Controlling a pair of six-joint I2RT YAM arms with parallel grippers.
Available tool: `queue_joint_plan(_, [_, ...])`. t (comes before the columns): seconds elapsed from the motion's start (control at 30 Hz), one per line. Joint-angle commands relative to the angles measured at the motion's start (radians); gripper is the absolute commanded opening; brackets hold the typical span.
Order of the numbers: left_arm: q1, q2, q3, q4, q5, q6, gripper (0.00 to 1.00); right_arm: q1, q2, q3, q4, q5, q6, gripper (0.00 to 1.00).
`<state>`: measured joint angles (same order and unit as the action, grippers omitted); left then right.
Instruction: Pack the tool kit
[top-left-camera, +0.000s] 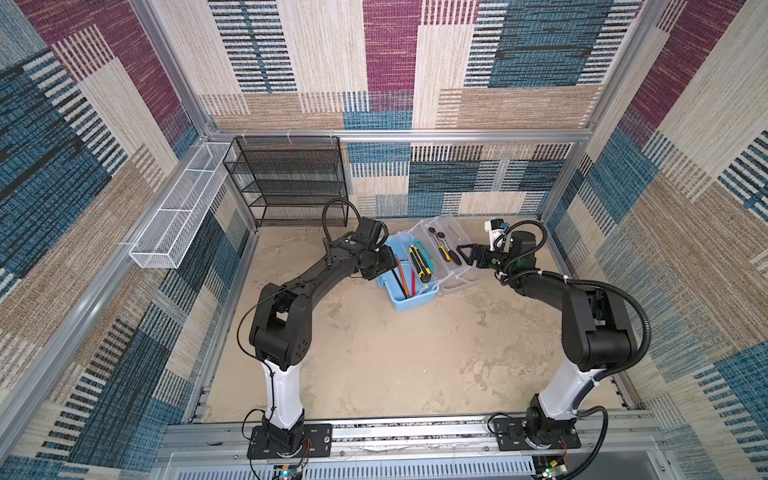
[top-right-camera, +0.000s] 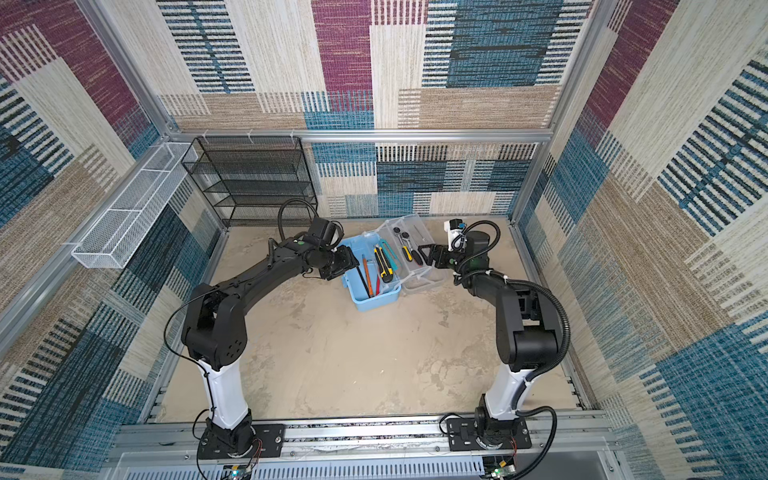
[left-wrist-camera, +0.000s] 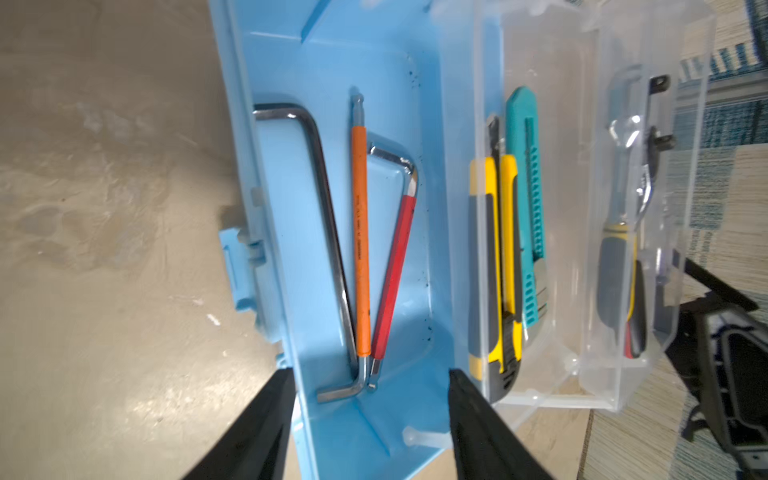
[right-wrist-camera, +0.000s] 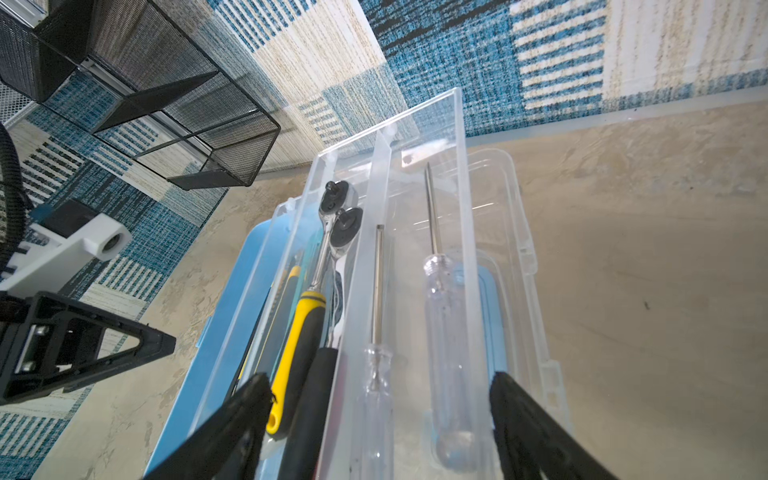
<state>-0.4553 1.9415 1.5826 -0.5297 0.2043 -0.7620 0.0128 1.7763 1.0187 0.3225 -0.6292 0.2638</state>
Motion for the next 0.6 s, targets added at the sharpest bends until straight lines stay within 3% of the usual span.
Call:
queue_joint_plan(0.0, [0.001, -0.026, -0.053, -0.023, -0.021, 0.05, 0.61, 0.001, -0.001, 0.015, 0.007, -0.03, -0.004, 0.82])
queue_joint_plan(0.3, [0.0, -0.054, -0.162, 0.053, 0.046, 0.042, 0.59, 0.006, -0.016, 0.015, -0.01, -0.048, -0.003, 0.8])
queue_joint_plan(0.57, [-0.014, -0.009, -0.153, 0.078, 0.111, 0.038, 0.55, 0.037, -0.023, 0.02, -0.028, -0.042, -0.006, 0.77])
